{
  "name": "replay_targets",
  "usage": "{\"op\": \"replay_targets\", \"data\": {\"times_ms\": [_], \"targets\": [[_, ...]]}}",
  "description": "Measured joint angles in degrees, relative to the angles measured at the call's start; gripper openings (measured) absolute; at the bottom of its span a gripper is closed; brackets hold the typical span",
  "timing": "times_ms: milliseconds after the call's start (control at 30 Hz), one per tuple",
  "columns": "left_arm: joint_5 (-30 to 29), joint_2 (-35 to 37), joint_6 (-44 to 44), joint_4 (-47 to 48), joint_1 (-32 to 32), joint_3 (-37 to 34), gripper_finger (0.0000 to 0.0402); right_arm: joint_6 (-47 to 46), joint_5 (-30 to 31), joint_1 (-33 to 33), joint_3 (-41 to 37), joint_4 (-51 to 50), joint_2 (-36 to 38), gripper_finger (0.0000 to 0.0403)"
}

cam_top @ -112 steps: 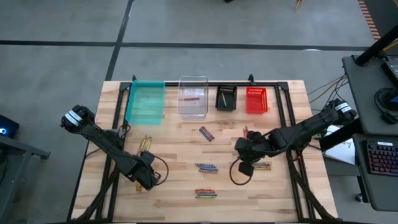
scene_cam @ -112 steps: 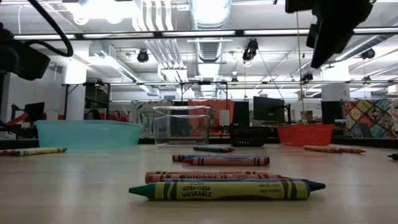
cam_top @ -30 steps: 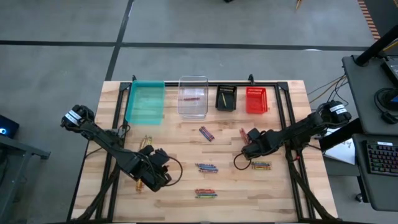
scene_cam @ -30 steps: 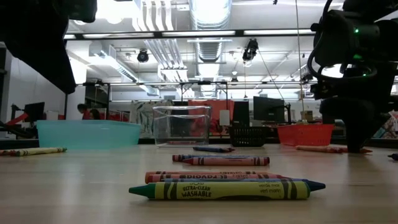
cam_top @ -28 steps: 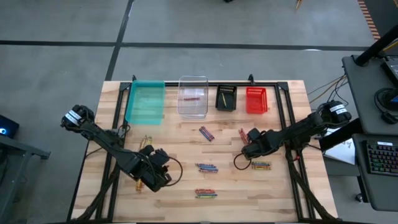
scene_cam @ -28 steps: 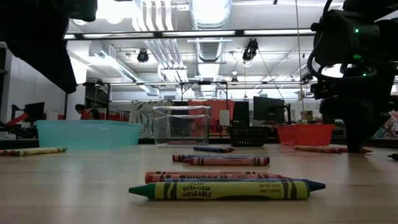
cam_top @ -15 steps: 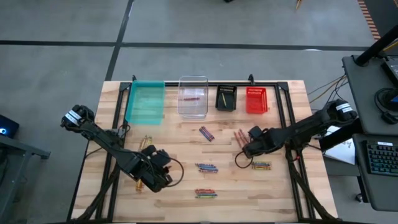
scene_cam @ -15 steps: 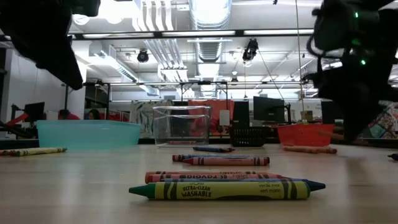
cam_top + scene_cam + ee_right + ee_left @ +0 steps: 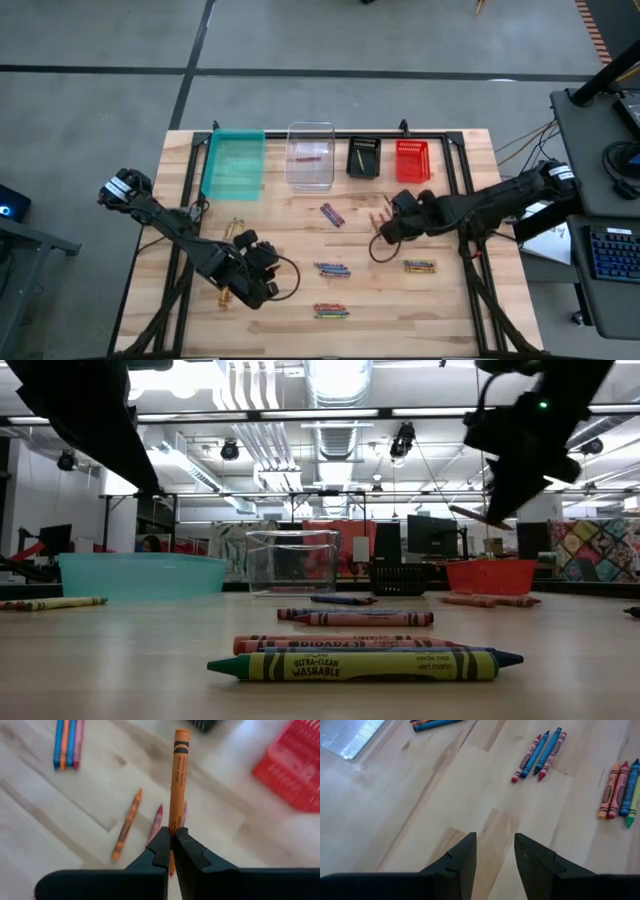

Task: Sort crayons
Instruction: Put the orange crayon into the orange bin

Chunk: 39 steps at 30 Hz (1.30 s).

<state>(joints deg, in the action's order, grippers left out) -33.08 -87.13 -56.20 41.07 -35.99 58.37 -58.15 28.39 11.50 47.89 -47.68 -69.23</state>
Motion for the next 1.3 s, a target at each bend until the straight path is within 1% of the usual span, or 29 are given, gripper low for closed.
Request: {"op": "replay_targets", "data": {"times_ms": [167, 367, 500, 600, 700, 833, 900, 1000, 1167, 1300], "targets": [[-0.07, 0.00, 2.56, -0.12, 2.00, 0.00, 0.0116, 8.87, -0.73, -6.39, 4.56, -0.37, 0.09, 0.0008], [-0.63, 0.00, 8.20, -0.12, 5.12, 0.00, 0.0116, 19.81, -6.21, -16.88, 9.94, -0.49, 0.09, 0.0008], [-0.87, 0.02, 9.23, 0.74, 8.29, 0.00, 0.0116, 25.13, -10.38, -25.47, 11.88, -2.17, -0.08, 0.0008], [-0.94, 0.13, 11.26, 2.27, 11.07, 0.00, 0.0115, 27.53, -12.51, -32.69, 11.78, -2.95, -0.22, 0.0008], [-0.94, 0.59, 14.68, 3.92, 14.05, 0.00, 0.0116, 30.05, -15.19, -40.16, 9.92, -2.94, -0.22, 0.0008], [-0.94, 1.73, 20.65, 4.03, 18.36, 0.00, 0.0115, 31.28, -15.33, -49.67, 6.93, -2.12, -0.24, 0.0008], [-0.94, 2.70, 23.79, 4.02, 20.71, -0.01, 0.0116, 31.34, -15.26, -53.04, 5.28, -0.93, -0.24, 0.0008], [-0.94, 4.97, 28.70, 4.01, 24.49, -0.02, 0.0115, 31.93, -15.35, -55.65, 3.58, 1.08, -0.24, 0.0009], [-0.94, 10.43, 37.46, 3.64, 32.29, -0.02, 0.0116, 31.37, -15.52, -55.75, 1.52, 6.32, -0.24, 0.0009], [-0.36, 14.62, 47.36, -1.15, 38.92, -0.04, 0.0115, 29.80, -15.50, -55.77, -1.02, 11.82, -0.25, 0.0009]]}}
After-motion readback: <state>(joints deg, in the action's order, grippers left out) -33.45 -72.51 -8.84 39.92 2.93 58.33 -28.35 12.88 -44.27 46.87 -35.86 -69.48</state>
